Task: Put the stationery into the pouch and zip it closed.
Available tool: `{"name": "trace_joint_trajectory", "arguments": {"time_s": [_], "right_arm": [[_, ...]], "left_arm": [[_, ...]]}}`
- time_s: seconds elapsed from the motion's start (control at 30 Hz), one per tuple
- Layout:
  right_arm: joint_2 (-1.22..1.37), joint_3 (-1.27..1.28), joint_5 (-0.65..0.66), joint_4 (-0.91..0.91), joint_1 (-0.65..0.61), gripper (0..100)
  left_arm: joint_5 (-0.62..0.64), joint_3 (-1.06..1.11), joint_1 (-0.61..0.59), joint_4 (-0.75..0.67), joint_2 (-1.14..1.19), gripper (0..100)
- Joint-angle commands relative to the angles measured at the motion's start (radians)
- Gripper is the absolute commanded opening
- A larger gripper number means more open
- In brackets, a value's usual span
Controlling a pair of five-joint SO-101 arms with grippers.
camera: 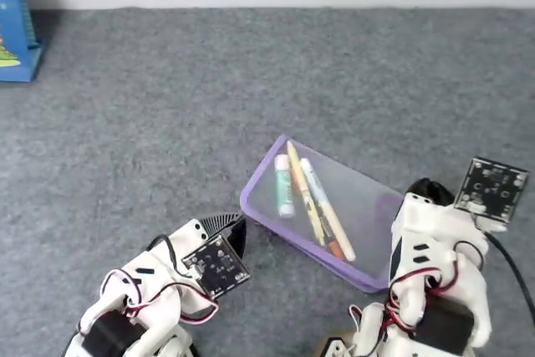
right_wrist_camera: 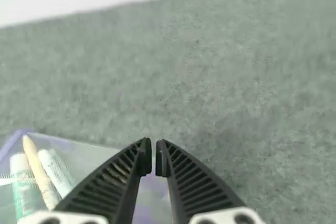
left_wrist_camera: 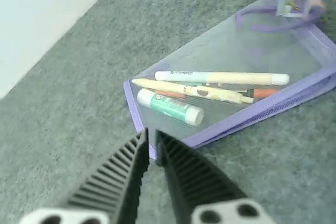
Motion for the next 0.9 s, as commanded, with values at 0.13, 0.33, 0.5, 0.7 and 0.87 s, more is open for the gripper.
{"name": "trace_joint_trajectory", "arguments": {"time_s": [0.13, 0.33, 0.5, 0.7, 0.87], "right_arm": [[0.007, -0.028, 0.009, 0.065, -0.062, 5.8], [-0.004, -0.028, -0.061, 0.147, -0.093, 27.6], [-0.004, -0.002, -0.089, 0.159, -0.093, 22.0], [-0.004, 0.106, -0.071, 0.105, -0.094, 0.2], [-0.004, 0.204, -0.023, 0.067, -0.094, 0.6]], "left_arm": [[0.196, -0.045, -0.009, 0.0, -0.003, 25], [0.253, -0.045, -0.15, -0.04, -0.003, 27], [0.387, -0.047, -0.21, -0.038, -0.003, 27], [0.442, -0.044, -0.376, -0.012, -0.003, 27], [0.439, -0.016, -0.557, -0.003, -0.003, 25]]}}
